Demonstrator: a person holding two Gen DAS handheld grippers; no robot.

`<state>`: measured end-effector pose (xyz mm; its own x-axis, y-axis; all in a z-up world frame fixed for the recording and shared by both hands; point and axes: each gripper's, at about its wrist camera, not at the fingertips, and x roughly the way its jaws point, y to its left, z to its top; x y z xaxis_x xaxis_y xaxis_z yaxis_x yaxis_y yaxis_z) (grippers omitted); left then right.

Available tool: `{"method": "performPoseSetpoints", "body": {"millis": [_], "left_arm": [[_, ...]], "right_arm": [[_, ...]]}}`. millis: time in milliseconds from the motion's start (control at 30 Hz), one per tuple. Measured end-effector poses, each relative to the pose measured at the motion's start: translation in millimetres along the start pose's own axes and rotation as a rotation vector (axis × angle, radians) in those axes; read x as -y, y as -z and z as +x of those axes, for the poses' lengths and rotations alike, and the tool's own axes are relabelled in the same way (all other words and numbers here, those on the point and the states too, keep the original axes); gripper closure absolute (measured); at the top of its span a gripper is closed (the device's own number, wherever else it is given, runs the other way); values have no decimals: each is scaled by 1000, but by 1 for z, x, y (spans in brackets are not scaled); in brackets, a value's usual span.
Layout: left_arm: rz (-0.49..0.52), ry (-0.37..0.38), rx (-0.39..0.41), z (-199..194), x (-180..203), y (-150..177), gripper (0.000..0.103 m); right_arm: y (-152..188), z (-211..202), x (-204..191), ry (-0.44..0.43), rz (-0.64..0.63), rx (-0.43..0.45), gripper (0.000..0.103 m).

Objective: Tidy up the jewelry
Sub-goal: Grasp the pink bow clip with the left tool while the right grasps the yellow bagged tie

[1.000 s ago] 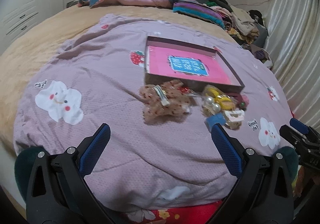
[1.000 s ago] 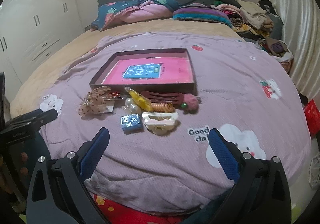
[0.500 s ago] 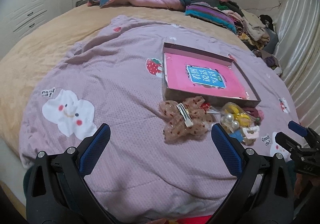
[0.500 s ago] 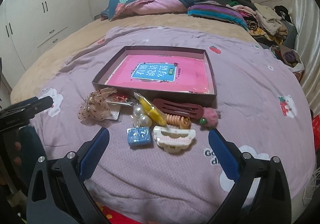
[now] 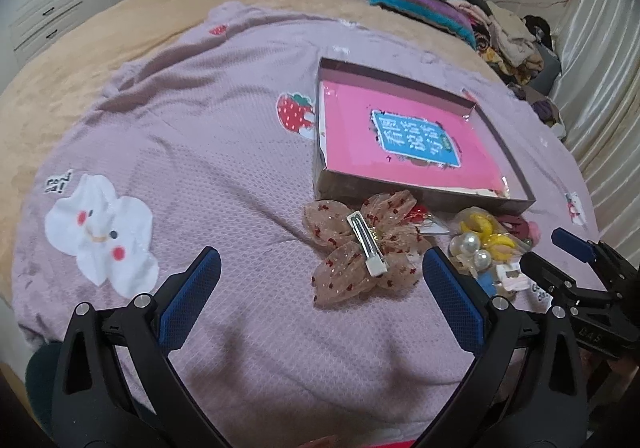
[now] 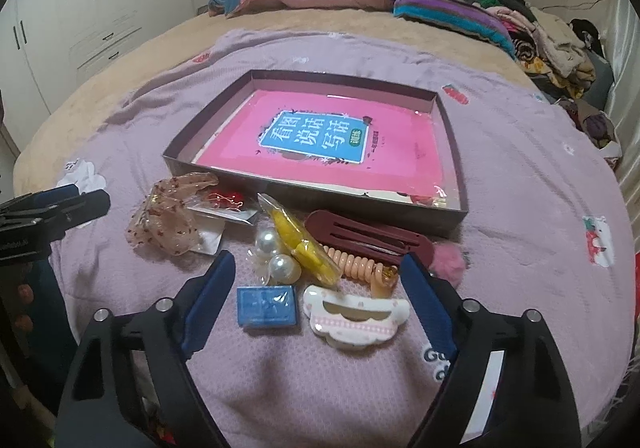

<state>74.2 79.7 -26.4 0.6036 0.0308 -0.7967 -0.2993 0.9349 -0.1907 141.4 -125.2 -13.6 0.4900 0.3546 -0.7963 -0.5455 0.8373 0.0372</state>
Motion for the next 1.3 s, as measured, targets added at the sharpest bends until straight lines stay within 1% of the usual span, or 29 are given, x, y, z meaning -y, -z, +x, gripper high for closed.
{"method": "performPoseSetpoints", "body": {"millis": [67,200,333,367,433,500,533,600,633,667,767,833,900,967,1033,1167,1200,1233,1267,1300], "left_arm": [[-6,4,-19,9,1,-2,8],[-17,38,-72,31,2,-4,8],[-36,52,-99,46,3,-5,8],[-45,55,-105,49,2,-5,8],[-61,86,-113,52,2,-5,8],[-70,100,-119,56,2,-5,8],[-78,111,-126,58,2,-5,8],[-99,138,-136,62,1,-6,8],[-102,143,-137,63,1,-6,8],[-101,146,-137,64,2,-6,8],[-99,160,-151,66,4,-4,11],[-96,161,-158,67,4,-3,16],[-89,162,-164,67,5,-2,19],[-85,153,-165,68,5,-1,27],[-85,156,-164,67,4,-1,44],[-90,169,-146,61,0,0,59],[-91,176,-136,58,-2,0,67],[-89,170,-127,55,-3,0,71],[-84,164,-119,52,-3,-1,72],[-80,159,-107,48,-4,-1,76]], "right_arm": [[-1,8,2,-2,-1,-5,25],[-5,20,5,-9,-4,-23,33],[-7,31,4,-22,-20,-40,40],[-7,34,3,-25,-25,-45,43],[-8,39,3,-33,-37,-54,48],[-7,44,3,-34,-46,-64,58],[-6,46,3,-43,-51,-68,61],[-6,47,2,-59,-56,-61,72],[-6,46,1,-62,-61,-56,72],[-5,45,1,-64,-65,-53,75],[-3,39,1,-81,-66,-36,80],[-2,33,2,-90,-57,-21,82],[-1,26,5,-101,-43,-3,89],[-1,19,5,-109,-34,10,89],[-1,13,5,-112,-36,25,90],[-1,4,6,-119,-31,41,92],[-2,3,5,-120,-31,45,92],[-2,0,5,-123,-30,51,92],[-2,-2,4,-127,-30,55,92],[-3,-5,2,-132,-32,62,92]]}}
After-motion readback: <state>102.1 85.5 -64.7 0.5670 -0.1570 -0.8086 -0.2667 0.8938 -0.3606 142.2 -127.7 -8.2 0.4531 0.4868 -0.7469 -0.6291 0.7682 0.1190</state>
